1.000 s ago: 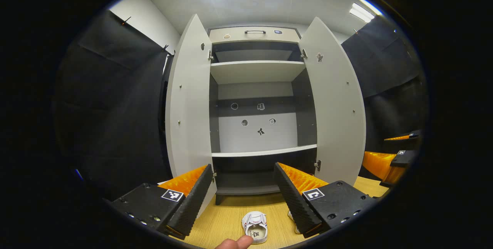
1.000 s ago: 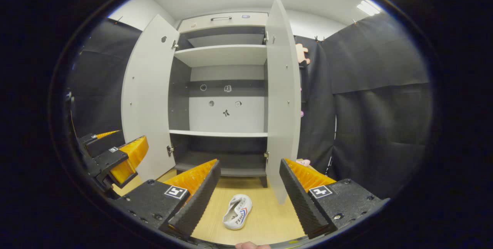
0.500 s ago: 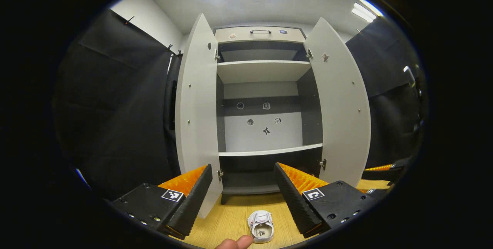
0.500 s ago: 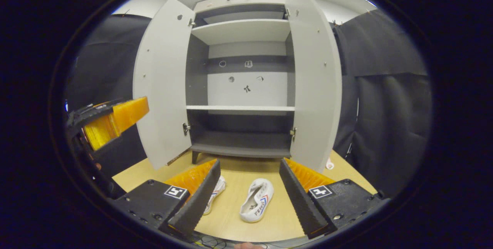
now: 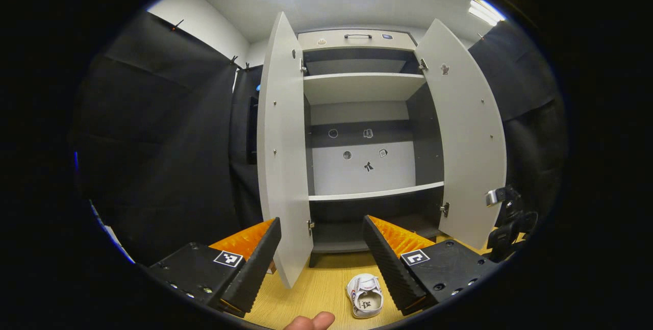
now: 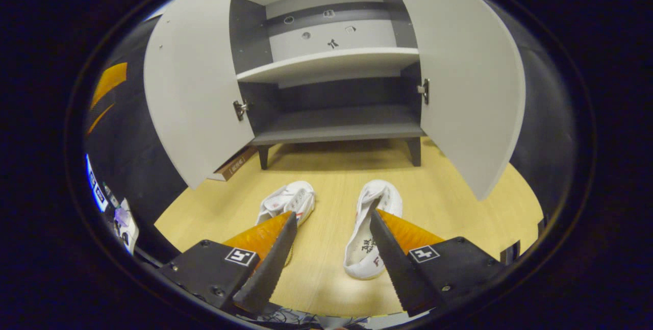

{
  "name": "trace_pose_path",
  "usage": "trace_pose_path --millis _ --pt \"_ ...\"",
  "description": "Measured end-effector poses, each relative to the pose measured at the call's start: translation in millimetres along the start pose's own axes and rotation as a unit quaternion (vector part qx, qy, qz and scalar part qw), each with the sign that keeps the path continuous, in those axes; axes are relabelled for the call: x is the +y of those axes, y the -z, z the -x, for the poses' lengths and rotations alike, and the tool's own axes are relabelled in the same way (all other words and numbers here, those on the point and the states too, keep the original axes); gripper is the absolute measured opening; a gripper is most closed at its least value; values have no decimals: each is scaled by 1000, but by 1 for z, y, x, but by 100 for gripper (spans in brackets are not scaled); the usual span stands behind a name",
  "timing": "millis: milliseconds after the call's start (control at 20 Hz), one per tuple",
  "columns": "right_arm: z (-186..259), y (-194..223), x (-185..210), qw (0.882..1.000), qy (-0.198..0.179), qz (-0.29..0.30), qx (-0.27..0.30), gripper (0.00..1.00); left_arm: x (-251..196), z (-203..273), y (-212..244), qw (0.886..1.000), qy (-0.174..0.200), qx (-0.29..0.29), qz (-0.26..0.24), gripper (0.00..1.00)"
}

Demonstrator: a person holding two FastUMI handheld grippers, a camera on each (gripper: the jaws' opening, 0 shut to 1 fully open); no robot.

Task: Grab one shoe with the right hand and put it into the shoe cabinet, grab the other shoe with the left hand and put it into the shoe cabinet; then close the right door with the right hand and the left door with the left hand.

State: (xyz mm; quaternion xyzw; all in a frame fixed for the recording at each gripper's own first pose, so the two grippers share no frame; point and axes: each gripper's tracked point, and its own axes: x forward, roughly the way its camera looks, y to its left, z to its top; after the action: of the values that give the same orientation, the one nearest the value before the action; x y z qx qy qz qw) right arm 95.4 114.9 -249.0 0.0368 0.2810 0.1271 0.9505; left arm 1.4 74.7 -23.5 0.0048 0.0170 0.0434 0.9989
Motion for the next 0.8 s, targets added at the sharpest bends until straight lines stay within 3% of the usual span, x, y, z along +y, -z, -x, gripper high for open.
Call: trace_pose_path --millis 150,450,500,550,650,750,800 --pt "-29 18 -7 999 8 -8 33 92 5 -5 6 1000 -1 6 0 96" --pt "-77 39 -25 995 28 -44 81 77 11 -17 24 1000 0 25 4 96" --pt "-83 40 -26 995 28 -51 84 65 11 -19 28 1000 1 28 7 96" --pt "-90 40 -29 994 32 -54 87 70 11 -20 30 999 3 32 10 96" --pt "-105 41 -33 993 41 -55 92 58 8 -24 38 999 8 44 10 96" --pt "-116 41 -37 993 60 -50 91 36 7 -27 40 999 9 47 8 96" --pt "-121 40 -41 993 69 -41 86 39 7 -30 41 999 11 47 8 96"
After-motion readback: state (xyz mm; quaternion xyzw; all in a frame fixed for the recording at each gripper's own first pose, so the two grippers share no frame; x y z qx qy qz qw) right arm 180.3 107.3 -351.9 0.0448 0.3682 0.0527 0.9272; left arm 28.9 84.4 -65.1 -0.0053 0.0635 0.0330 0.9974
